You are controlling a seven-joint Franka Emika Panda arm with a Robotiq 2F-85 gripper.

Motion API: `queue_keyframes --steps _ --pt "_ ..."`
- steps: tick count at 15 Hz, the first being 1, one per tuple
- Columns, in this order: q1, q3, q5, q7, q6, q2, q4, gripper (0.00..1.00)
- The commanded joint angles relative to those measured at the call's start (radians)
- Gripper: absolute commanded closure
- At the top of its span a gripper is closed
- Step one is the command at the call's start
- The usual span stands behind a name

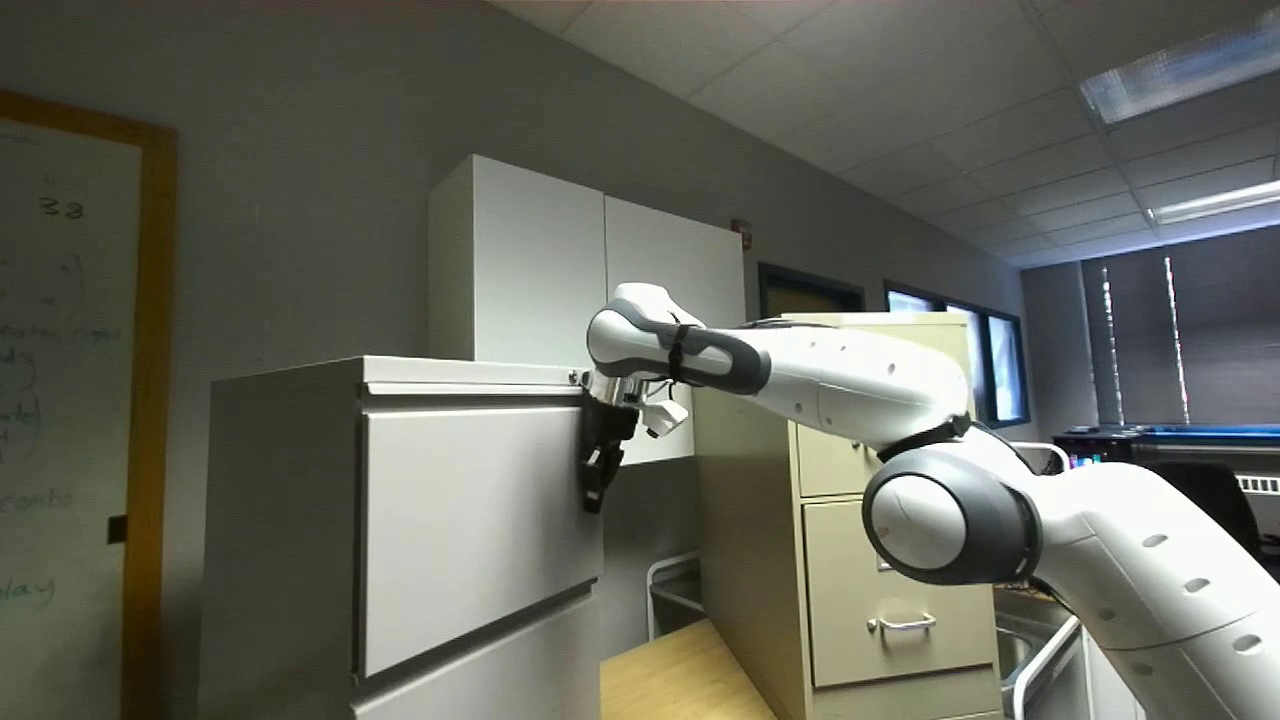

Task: Close the open drawer

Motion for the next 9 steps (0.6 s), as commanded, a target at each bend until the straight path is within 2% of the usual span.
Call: queue_keyframes --steps 1,2,5,9 --pt "-0.018 0.012 0.030 -0.014 -0.060 0.145 0.205 0.99" --pt "-0.035 0.038 0.020 -0.007 -0.054 0.150 0.208 0.99" --pt "-0.052 0.046 0.022 -0.006 -0.088 0.185 0.272 0.99" --pt "-0.068 0.029 0.035 -0.007 -0.080 0.169 0.249 1.00"
